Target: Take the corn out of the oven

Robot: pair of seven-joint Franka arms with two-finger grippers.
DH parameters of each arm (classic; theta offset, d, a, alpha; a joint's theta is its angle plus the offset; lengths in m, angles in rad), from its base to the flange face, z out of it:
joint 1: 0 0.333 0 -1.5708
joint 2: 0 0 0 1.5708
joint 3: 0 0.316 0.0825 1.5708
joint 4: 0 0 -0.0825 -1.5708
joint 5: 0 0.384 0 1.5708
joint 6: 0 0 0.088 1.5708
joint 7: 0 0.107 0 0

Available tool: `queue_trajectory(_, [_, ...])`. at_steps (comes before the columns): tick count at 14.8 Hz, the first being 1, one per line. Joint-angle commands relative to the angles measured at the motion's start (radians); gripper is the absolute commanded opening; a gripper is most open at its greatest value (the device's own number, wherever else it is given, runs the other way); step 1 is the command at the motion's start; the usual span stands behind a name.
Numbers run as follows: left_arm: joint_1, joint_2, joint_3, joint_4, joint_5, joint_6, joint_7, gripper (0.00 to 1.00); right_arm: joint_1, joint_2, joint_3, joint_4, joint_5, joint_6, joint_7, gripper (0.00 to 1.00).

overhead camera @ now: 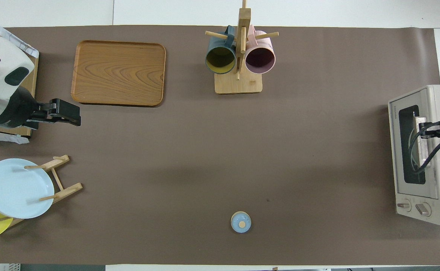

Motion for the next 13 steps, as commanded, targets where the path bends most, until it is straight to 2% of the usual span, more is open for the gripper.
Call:
queue_trajectory(1, [0.011, -0.021, -0.006, -0.030, -0.010, 0.025, -0.004, 1.00, -0.026, -0.025, 0.006, -0.050, -0.020, 0.046, 0.044, 0.00])
queue_trajectory(8, [0.011, -0.021, -0.006, -0.028, -0.010, 0.027, -0.005, 1.00, -0.063, -0.021, 0.006, -0.136, -0.020, 0.140, 0.084, 0.00])
queue_trajectory(13, [0.005, -0.021, -0.007, -0.028, -0.010, 0.027, -0.007, 1.00, -0.073, -0.014, 0.006, -0.155, -0.020, 0.143, 0.090, 0.00])
